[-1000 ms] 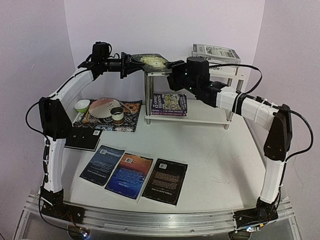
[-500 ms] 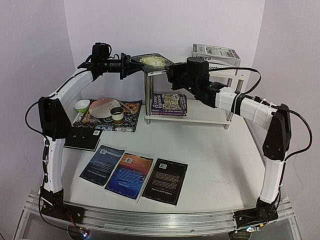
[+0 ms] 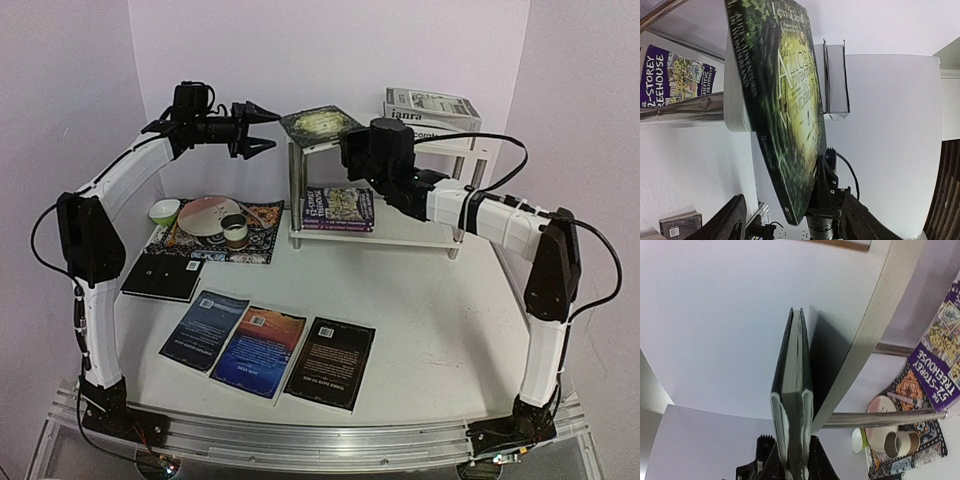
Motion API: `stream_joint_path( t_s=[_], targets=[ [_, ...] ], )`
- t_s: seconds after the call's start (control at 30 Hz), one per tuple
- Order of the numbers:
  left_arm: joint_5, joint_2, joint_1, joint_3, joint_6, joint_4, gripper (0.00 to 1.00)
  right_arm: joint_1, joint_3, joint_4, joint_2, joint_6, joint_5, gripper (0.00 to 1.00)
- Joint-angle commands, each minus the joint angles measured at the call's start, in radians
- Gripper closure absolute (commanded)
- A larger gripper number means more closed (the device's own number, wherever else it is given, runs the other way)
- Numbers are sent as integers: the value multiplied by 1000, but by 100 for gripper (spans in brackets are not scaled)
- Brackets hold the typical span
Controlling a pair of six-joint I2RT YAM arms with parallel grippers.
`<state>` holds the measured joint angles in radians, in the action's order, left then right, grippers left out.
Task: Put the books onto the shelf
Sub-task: Place the book on the shelf.
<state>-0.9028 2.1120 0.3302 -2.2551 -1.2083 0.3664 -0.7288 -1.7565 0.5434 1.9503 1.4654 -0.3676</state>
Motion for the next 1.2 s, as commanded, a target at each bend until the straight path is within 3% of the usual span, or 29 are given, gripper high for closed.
stream_joint_path(
  t_s=[0.0,0.53,0.97,1.17],
  targets=[
    [110,-147,-6,81,79,4,34,-22,-22,232,33,-94,-237,100],
    [224,-328,-42,220,224,131,36,-109,-433,316,329,-235,-592,100],
    [206,-335,-45,232,218,139,38,-110,-587,280,398,-283,-661,94],
    [206,-343,-44,237,216,142,38,-86,-567,178,385,-146,-597,97]
  ],
)
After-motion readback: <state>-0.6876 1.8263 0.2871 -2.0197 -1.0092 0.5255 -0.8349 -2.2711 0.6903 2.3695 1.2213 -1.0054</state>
